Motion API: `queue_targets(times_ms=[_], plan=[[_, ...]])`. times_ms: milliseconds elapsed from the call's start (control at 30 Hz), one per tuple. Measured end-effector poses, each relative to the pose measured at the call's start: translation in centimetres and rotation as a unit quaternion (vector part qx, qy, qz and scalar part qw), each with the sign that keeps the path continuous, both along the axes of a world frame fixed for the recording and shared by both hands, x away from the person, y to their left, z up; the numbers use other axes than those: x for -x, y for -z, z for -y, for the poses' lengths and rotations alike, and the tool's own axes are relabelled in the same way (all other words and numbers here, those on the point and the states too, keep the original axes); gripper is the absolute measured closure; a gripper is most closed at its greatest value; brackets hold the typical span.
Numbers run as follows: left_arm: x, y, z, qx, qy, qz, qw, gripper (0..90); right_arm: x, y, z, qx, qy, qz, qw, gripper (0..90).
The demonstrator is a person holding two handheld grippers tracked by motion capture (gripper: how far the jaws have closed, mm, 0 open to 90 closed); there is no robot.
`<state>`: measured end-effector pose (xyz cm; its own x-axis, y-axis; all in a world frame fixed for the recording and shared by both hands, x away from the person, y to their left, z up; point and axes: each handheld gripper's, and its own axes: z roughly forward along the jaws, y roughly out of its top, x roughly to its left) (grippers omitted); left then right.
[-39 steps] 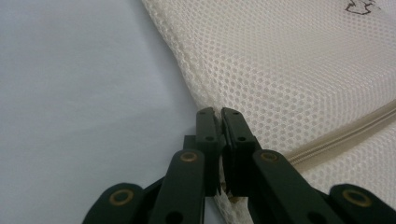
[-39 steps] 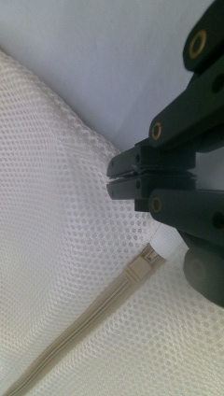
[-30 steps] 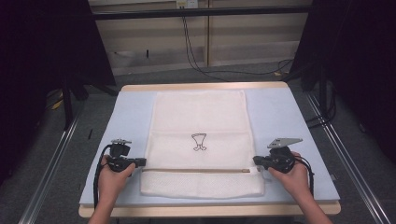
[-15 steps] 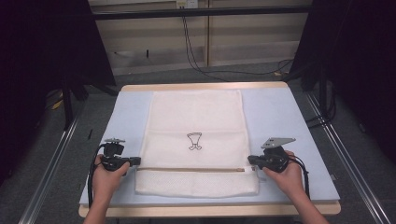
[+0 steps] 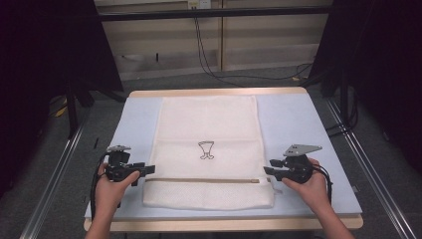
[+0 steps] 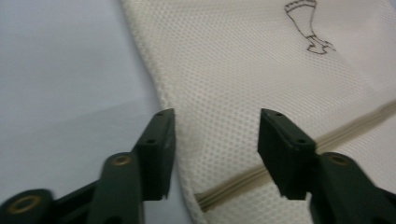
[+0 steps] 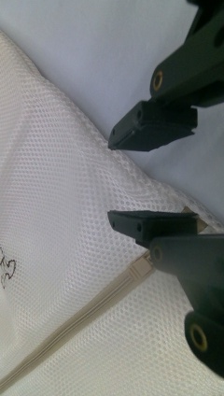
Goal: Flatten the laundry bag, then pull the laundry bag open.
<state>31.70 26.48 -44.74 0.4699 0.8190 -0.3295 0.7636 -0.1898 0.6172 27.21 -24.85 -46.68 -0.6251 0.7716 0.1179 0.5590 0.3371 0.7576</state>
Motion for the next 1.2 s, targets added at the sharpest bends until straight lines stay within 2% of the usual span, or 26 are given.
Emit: queue_targets(times_ms=[33, 200, 300, 333, 467, 567, 633, 700, 767, 900, 1000, 1133, 1200], plan=[[0.1, -0.2, 0.3, -0.003, 0.003, 0.007, 1.0, 40.1, 0.0, 0.0, 0.0, 0.002, -0.001, -0.001, 1.0, 55.0], [-0.1, -0.5, 1.3, -0.013, 0.024, 0.011, 0.9996, 24.8, 0.3, -0.1, 0.1, 0.005, -0.005, -0.002, 1.0, 49.0], [-0.3, -0.3, 1.8, -0.008, 0.029, 0.01, 0.9995, 19.9, 0.3, -0.2, 0.2, 0.002, 0.0, 0.002, 1.0, 45.6], [-0.4, -0.3, 1.8, -0.015, 0.035, 0.011, 0.9992, 18.3, 0.2, -0.2, 0.2, -0.004, 0.002, 0.0, 1.0, 44.1], [-0.6, -0.3, 2.4, -0.013, 0.047, 0.018, 0.9987, 15.4, 0.0, 0.0, 0.1, -0.005, 0.005, 0.002, 1.0, 39.1], [-0.6, -0.5, 3.2, -0.012, 0.053, 0.018, 0.9983, 14.1, -0.2, 0.1, -0.1, -0.007, 0.005, 0.0, 1.0, 39.7], [-0.5, -0.7, 3.7, -0.005, 0.053, 0.017, 0.9984, 13.2, -0.2, 0.0, -0.2, -0.007, 0.004, 0.003, 1.0, 37.9], [-0.5, -0.9, 4.0, -0.012, 0.059, 0.024, 0.9979, 12.4, -0.2, -0.1, -0.3, -0.007, 0.002, 0.005, 1.0, 37.6], [-0.5, -1.2, 4.5, -0.009, 0.062, 0.023, 0.9978, 11.5, -0.2, -0.2, -0.3, -0.005, 0.0, 0.004, 1.0, 37.7], [-0.4, -1.5, 5.6, -0.004, 0.076, 0.023, 0.9969, 10.4, 0.2, -0.4, -0.1, -0.005, -0.003, 0.013, 0.9999, 43.9], [-0.3, -1.5, 6.5, -0.005, 0.084, 0.021, 0.9962, 10.2, 0.5, -0.6, 0.0, -0.011, -0.007, 0.017, 0.9998, 54.9], [-0.2, -1.5, 7.7, -0.002, 0.101, 0.014, 0.9947, 10.1, 1.0, -0.7, 0.0, -0.006, -0.011, 0.021, 0.9997, 70.7], [-0.2, -1.6, 8.4, 0.006, 0.103, 0.013, 0.9946, 10.1, 1.2, -0.7, 0.0, -0.007, -0.016, 0.023, 0.9996, 78.1]])
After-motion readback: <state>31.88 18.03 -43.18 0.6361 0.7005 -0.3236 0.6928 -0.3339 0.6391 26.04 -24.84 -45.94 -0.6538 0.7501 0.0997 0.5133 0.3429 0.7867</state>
